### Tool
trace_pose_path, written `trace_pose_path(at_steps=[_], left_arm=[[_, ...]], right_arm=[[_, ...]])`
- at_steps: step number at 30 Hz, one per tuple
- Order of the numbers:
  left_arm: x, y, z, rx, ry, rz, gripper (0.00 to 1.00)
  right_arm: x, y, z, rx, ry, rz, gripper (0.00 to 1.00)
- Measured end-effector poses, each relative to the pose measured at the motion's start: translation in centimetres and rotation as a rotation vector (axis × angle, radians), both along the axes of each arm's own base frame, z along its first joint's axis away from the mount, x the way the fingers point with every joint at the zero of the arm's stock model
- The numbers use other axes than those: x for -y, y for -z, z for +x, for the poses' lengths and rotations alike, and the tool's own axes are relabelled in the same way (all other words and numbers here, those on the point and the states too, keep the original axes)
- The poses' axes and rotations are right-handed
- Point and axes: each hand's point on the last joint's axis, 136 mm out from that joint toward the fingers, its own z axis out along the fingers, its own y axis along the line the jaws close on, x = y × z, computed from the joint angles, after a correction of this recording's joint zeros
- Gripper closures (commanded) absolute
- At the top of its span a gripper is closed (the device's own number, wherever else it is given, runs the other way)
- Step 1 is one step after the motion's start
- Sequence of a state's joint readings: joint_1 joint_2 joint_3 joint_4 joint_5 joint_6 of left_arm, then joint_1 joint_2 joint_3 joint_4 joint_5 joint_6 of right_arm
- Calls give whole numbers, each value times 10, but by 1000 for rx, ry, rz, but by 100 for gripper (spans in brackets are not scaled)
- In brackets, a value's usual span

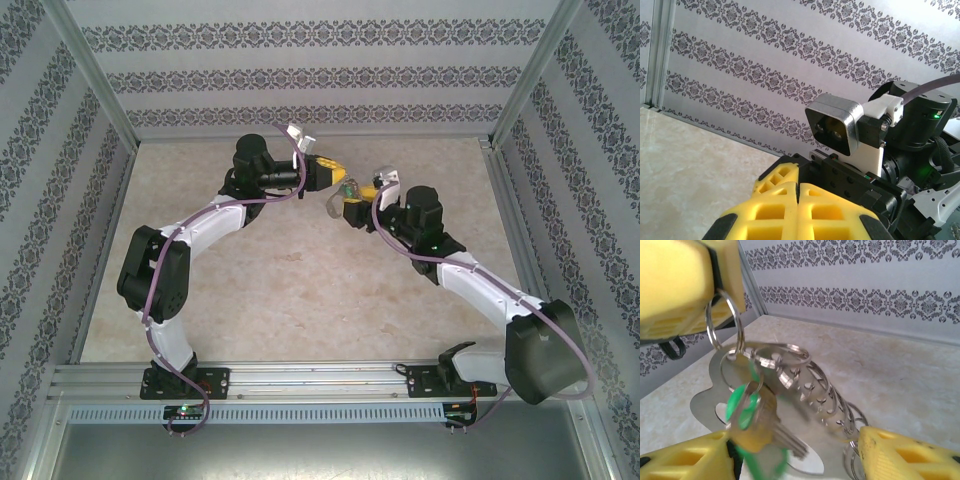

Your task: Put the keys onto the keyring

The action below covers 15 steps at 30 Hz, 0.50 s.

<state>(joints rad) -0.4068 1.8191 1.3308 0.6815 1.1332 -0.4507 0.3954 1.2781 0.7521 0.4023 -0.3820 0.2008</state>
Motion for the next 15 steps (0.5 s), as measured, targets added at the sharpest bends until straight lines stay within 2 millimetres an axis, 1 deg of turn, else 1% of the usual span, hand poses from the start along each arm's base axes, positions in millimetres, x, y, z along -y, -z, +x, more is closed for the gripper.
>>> trace_pose_path(at_steps=[8, 12, 15], left_arm=[[0, 0, 0, 0, 0, 0, 100], [0, 0, 0, 0, 0, 0, 100], [0, 0, 0, 0, 0, 0, 100]], right_arm=[[-3, -10, 8, 26, -1, 3, 40], [-7, -9, 13, 24, -9, 0, 43], [-8, -6, 15, 20, -15, -7, 47]])
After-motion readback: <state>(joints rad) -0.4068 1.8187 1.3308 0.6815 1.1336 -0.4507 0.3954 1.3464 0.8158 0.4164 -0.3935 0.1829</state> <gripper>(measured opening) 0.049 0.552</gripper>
